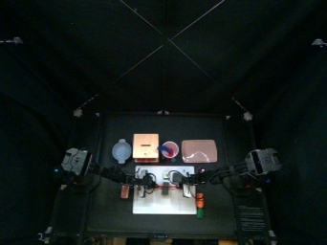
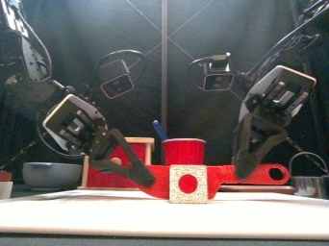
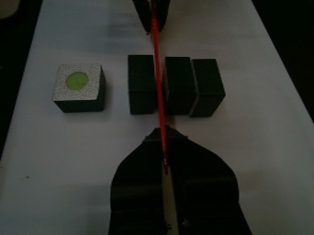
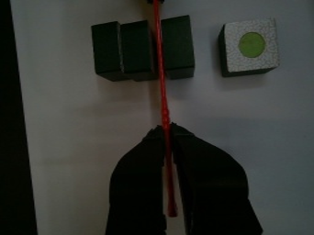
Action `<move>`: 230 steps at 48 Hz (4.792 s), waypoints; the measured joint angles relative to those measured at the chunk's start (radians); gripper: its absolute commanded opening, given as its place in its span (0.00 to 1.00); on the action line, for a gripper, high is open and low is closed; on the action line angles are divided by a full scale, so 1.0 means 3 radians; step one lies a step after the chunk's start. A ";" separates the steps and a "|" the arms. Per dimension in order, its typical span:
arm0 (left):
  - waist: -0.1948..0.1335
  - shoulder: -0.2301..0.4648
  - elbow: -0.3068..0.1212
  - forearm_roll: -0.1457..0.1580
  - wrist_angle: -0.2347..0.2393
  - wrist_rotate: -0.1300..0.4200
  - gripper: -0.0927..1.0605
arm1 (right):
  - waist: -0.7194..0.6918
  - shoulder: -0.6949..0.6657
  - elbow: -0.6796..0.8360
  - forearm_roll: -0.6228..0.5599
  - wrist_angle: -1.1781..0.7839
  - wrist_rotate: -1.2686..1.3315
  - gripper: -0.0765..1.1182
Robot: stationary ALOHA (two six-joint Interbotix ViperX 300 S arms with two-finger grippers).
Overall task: Cut the sushi into 4 pieces with the knife
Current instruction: Cut the sushi into 4 pieces
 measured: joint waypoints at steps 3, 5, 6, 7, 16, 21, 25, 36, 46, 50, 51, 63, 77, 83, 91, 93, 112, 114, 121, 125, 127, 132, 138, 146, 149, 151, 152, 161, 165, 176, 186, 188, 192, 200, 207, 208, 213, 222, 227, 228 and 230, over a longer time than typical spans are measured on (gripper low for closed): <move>0.0000 -0.0005 0.0000 0.0000 0.0000 0.0000 0.34 | -0.0005 0.0000 0.0000 -0.0005 0.0000 0.0000 0.15; 0.0000 0.0000 -0.0005 0.0000 0.0000 0.0000 0.34 | -0.0010 0.0005 0.0000 -0.0010 0.0000 -0.0005 0.15; 0.0000 0.0000 -0.0005 0.0000 0.0000 0.0005 0.34 | -0.0010 0.0000 0.0000 -0.0010 0.0000 -0.0005 0.15; 0.0000 0.0000 -0.0005 0.0000 0.0000 0.0000 0.34 | -0.0010 0.0000 0.0000 -0.0010 0.0000 0.0000 0.15; 0.0066 -0.0005 -0.0005 0.0000 0.0000 0.0005 0.34 | -0.0082 0.0005 0.0000 -0.0046 0.0015 0.0000 0.15; 0.0107 -0.0010 -0.0010 0.0031 0.0000 0.0005 0.34 | -0.0118 -0.0005 0.0000 -0.0087 0.0031 -0.0005 0.15; 0.0143 -0.0010 -0.0020 0.0061 0.0000 0.0005 0.34 | -0.0153 -0.0026 0.0000 -0.0128 0.0061 0.0000 0.15; 0.0307 -0.0041 -0.0041 0.0215 0.0005 0.0005 0.34 | -0.0276 -0.0077 0.0015 -0.0215 0.0128 -0.0005 0.15; 0.0394 -0.0077 -0.0041 0.0307 0.0010 0.0010 0.34 | -0.0322 -0.0097 0.0020 -0.0235 0.0143 -0.0005 0.15; 0.0404 -0.0102 -0.0046 0.0322 0.0036 0.0010 0.34 | -0.0327 -0.0102 0.0015 -0.0230 0.0148 -0.0005 0.15; 0.0409 -0.0112 -0.0046 0.0327 0.0046 0.0015 0.34 | -0.0327 -0.0102 0.0015 -0.0230 0.0153 -0.0005 0.15; 0.0409 -0.0307 -0.0036 0.0414 0.0240 0.0020 0.34 | -0.0297 -0.0220 -0.0118 -0.0240 0.0394 -0.0005 0.15; 0.0174 -0.0660 -0.0015 0.0532 0.0440 0.0010 0.34 | -0.0066 -0.0527 -0.0174 -0.0194 0.0522 0.0020 0.15; 0.0061 -0.0665 -0.0020 0.0527 0.0440 -0.0005 0.34 | 0.0031 -0.0542 -0.0174 -0.0138 0.0511 0.0020 0.15; -0.0026 -0.0608 -0.0036 0.0486 0.0435 -0.0015 0.34 | 0.0118 -0.0537 -0.0153 -0.0061 0.0440 0.0020 0.15; -0.0036 -0.0578 -0.0041 0.0465 0.0435 -0.0015 0.34 | 0.0123 -0.0527 -0.0143 -0.0056 0.0414 0.0015 0.15; -0.0087 -0.0460 -0.0072 0.0348 0.0430 -0.0015 0.34 | 0.0138 -0.0373 -0.0112 -0.0010 0.0281 0.0020 0.15; -0.0097 -0.0455 -0.0072 0.0348 0.0424 -0.0020 0.34 | 0.0138 -0.0363 -0.0107 0.0000 0.0281 0.0020 0.15; -0.0123 -0.0424 -0.0082 0.0322 0.0430 -0.0020 0.34 | 0.0159 -0.0266 -0.0123 0.0005 0.0235 0.0015 0.15; -0.0112 -0.0399 -0.0077 0.0297 0.0435 -0.0020 0.34 | 0.0148 -0.0245 -0.0118 0.0000 0.0230 0.0020 0.15; -0.0118 -0.0404 -0.0072 0.0286 0.0440 -0.0020 0.34 | 0.0138 -0.0245 -0.0118 0.0005 0.0225 0.0015 0.15; -0.0123 -0.0353 -0.0077 0.0251 0.0435 -0.0020 0.34 | 0.0153 -0.0220 -0.0118 0.0005 0.0210 0.0020 0.15; -0.0123 -0.0266 -0.0097 0.0194 0.0435 -0.0020 0.34 | 0.0148 -0.0164 -0.0118 0.0005 0.0205 0.0020 0.15; -0.0133 -0.0153 -0.0118 0.0128 0.0430 -0.0020 0.34 | 0.0169 -0.0051 -0.0112 0.0056 0.0174 0.0020 0.15; -0.0143 -0.0107 -0.0123 0.0092 0.0424 -0.0020 0.34 | 0.0179 -0.0005 -0.0118 0.0092 0.0153 0.0020 0.15; -0.0143 -0.0087 -0.0123 0.0077 0.0419 -0.0020 0.34 | 0.0184 0.0015 -0.0118 0.0102 0.0148 0.0020 0.15; -0.0148 -0.0077 -0.0123 0.0061 0.0419 -0.0020 0.34 | 0.0184 0.0026 -0.0118 0.0102 0.0143 0.0026 0.15; -0.0153 -0.0051 -0.0123 0.0005 0.0419 -0.0020 0.34 | 0.0189 0.0102 -0.0143 0.0118 0.0123 0.0026 0.15; -0.0164 -0.0051 -0.0123 -0.0005 0.0414 -0.0020 0.34 | 0.0194 0.0112 -0.0153 0.0118 0.0118 0.0026 0.15; -0.0159 -0.0051 -0.0123 -0.0005 0.0414 -0.0020 0.34 | 0.0194 0.0112 -0.0153 0.0097 0.0118 0.0026 0.15; -0.0148 -0.0051 -0.0123 0.0000 0.0414 -0.0005 0.34 | 0.0153 0.0118 -0.0153 0.0031 0.0123 0.0031 0.15; -0.0143 -0.0051 -0.0123 0.0010 0.0414 -0.0005 0.34 | 0.0133 0.0112 -0.0153 0.0000 0.0128 0.0031 0.15; -0.0087 -0.0051 -0.0123 0.0041 0.0414 0.0000 0.34 | 0.0097 0.0092 -0.0143 -0.0051 0.0138 0.0026 0.15; 0.0010 -0.0066 -0.0133 0.0148 0.0414 0.0000 0.34 | 0.0041 0.0056 -0.0128 -0.0133 0.0179 0.0026 0.15; 0.0092 -0.0118 -0.0128 0.0215 0.0419 0.0000 0.34 | -0.0010 0.0020 -0.0128 -0.0164 0.0230 0.0026 0.15; 0.0102 -0.0123 -0.0128 0.0225 0.0419 0.0000 0.34 | -0.0015 0.0020 -0.0128 -0.0164 0.0230 0.0026 0.15; 0.0138 -0.0153 -0.0133 0.0266 0.0419 0.0000 0.34 | -0.0031 0.0005 -0.0128 -0.0169 0.0271 0.0026 0.15; 0.0148 -0.0215 -0.0128 0.0307 0.0460 0.0005 0.36 | -0.0031 -0.0020 -0.0148 -0.0169 0.0307 0.0026 0.15; 0.0148 -0.0271 -0.0153 0.0307 0.0619 0.0005 0.39 | -0.0031 -0.0051 -0.0169 -0.0174 0.0348 0.0026 0.15; 0.0148 -0.0286 -0.0164 0.0307 0.0654 0.0000 0.40 | -0.0036 -0.0061 -0.0174 -0.0174 0.0358 0.0031 0.15; 0.0138 -0.0322 -0.0184 0.0302 0.0741 0.0000 0.42 | -0.0041 -0.0087 -0.0184 -0.0184 0.0373 0.0026 0.15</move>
